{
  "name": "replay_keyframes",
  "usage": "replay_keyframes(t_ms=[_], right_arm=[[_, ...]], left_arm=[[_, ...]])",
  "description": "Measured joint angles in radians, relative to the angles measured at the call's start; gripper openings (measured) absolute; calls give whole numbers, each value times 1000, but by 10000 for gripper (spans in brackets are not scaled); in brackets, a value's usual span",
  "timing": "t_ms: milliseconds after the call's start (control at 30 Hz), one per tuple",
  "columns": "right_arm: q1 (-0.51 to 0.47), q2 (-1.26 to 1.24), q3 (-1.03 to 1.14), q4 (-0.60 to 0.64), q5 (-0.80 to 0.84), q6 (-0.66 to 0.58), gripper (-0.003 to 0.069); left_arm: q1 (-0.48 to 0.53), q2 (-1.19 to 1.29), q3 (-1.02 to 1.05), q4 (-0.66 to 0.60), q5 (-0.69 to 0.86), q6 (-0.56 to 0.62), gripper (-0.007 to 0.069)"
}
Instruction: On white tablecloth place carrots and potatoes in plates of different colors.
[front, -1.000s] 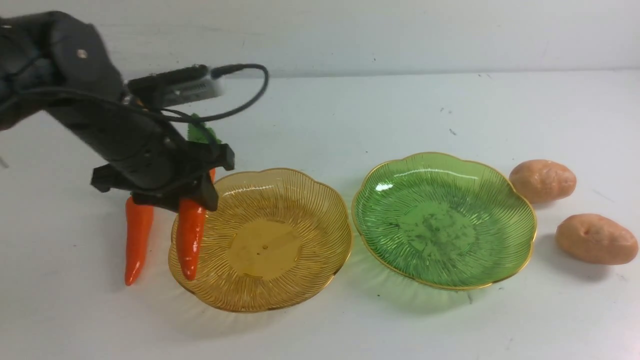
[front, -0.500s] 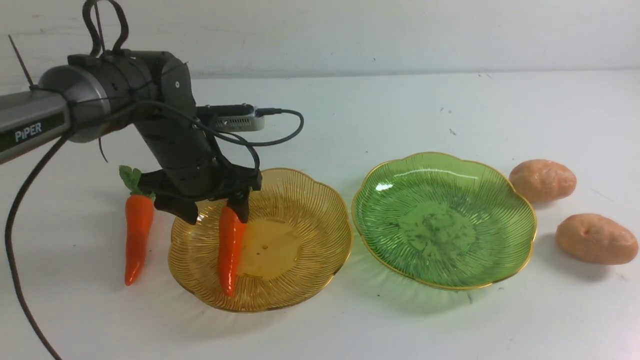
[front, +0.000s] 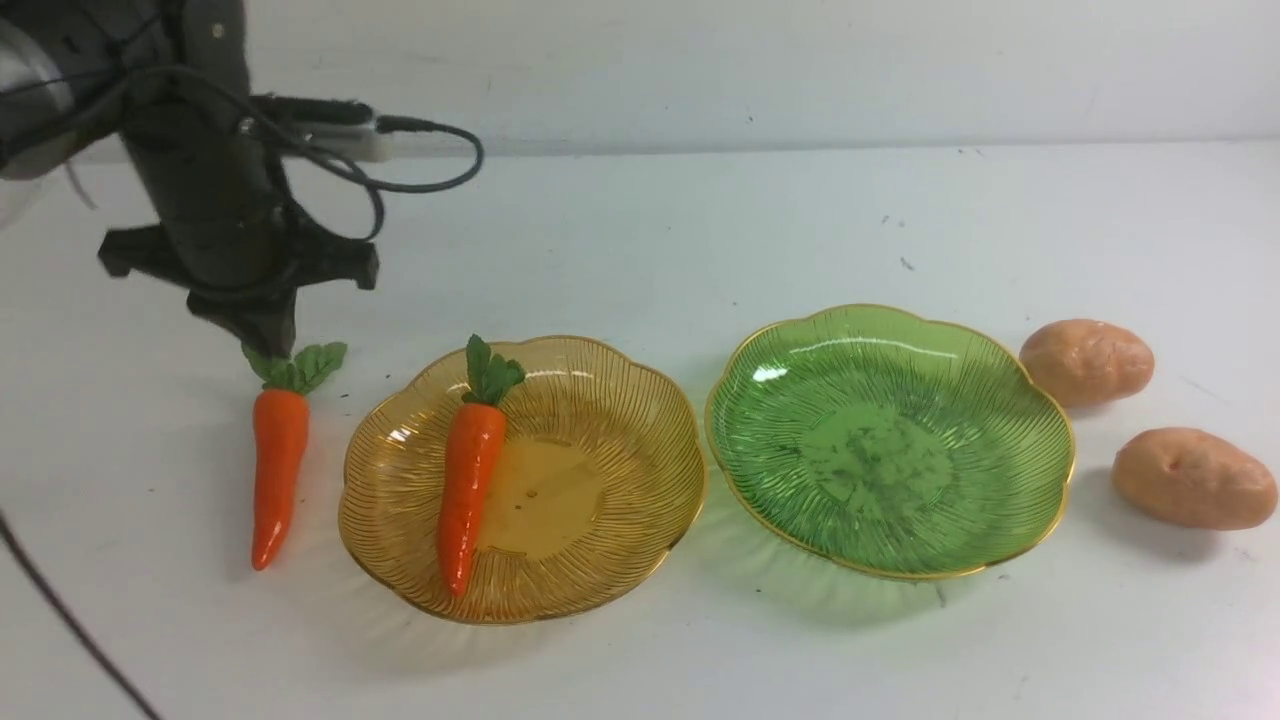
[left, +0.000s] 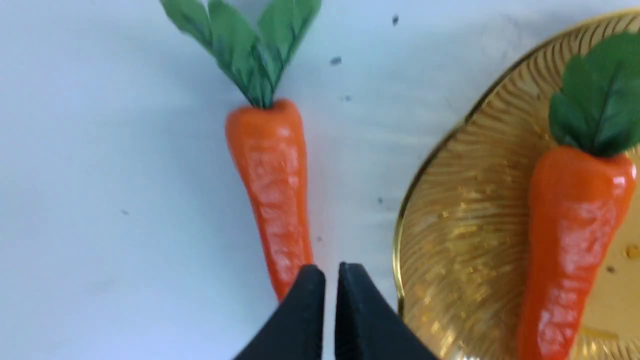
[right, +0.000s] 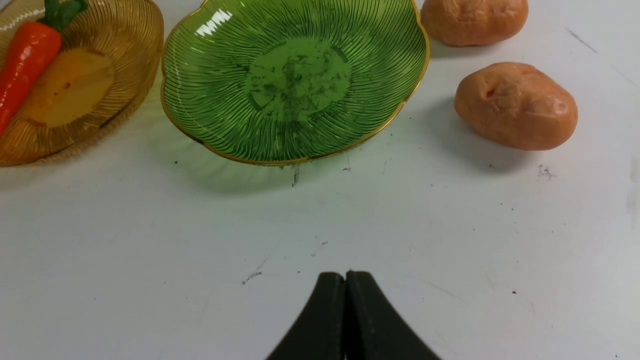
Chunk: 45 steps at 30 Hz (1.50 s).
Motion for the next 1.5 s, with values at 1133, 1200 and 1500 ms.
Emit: replay_keyframes(t_ms=[1133, 1200, 1500], right_arm=[[0, 0, 0, 1, -48, -4, -15], [0, 0, 0, 2, -52, -4, -15], [0, 0, -1, 3, -59, -4, -15]], left_arm=[[99, 44, -142, -127, -11, 119, 188], [80, 15, -178, -193, -11, 124, 188], [-161, 135, -194, -327, 11, 172, 238]])
